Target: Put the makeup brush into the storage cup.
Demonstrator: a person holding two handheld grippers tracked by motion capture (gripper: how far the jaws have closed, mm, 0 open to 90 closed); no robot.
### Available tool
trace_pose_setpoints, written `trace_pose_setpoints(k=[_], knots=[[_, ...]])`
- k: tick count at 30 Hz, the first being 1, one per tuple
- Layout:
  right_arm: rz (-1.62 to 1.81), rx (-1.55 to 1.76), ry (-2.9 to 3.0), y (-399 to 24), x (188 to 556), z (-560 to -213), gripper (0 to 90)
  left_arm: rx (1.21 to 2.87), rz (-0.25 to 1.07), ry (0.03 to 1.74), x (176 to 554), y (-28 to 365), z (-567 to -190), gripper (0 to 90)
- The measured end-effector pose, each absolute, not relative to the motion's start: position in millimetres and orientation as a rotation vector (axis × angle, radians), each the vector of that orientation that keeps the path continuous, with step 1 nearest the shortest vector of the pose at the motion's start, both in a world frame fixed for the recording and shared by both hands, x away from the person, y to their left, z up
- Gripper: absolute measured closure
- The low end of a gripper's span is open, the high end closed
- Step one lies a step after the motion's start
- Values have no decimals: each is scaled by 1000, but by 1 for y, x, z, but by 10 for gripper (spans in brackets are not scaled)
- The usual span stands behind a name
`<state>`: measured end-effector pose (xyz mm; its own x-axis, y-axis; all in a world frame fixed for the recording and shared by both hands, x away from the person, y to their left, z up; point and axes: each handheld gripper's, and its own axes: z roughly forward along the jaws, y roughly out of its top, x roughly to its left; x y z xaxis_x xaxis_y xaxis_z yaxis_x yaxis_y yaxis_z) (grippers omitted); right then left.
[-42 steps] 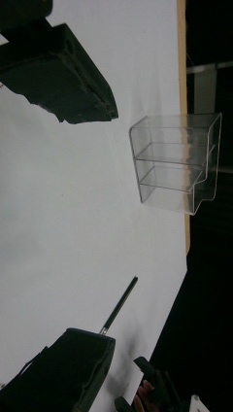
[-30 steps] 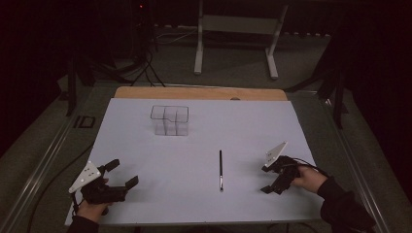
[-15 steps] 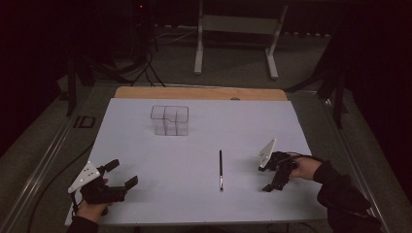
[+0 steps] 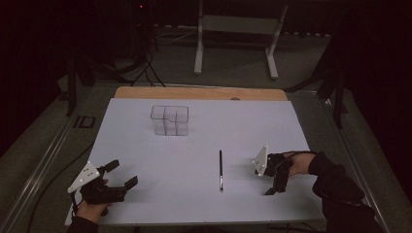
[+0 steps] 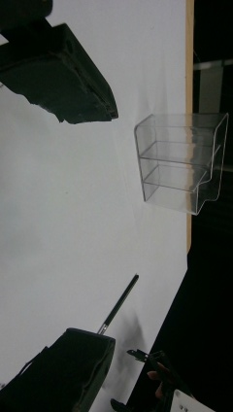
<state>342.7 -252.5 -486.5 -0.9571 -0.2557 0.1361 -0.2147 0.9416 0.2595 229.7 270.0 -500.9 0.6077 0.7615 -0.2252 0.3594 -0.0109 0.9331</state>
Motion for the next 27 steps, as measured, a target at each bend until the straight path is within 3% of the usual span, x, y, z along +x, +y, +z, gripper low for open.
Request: trace_pose_setpoints(k=[27], knots=[[-378,784,-2902,-216,356,-479,198,1632,422,968,225,271,-502,8]])
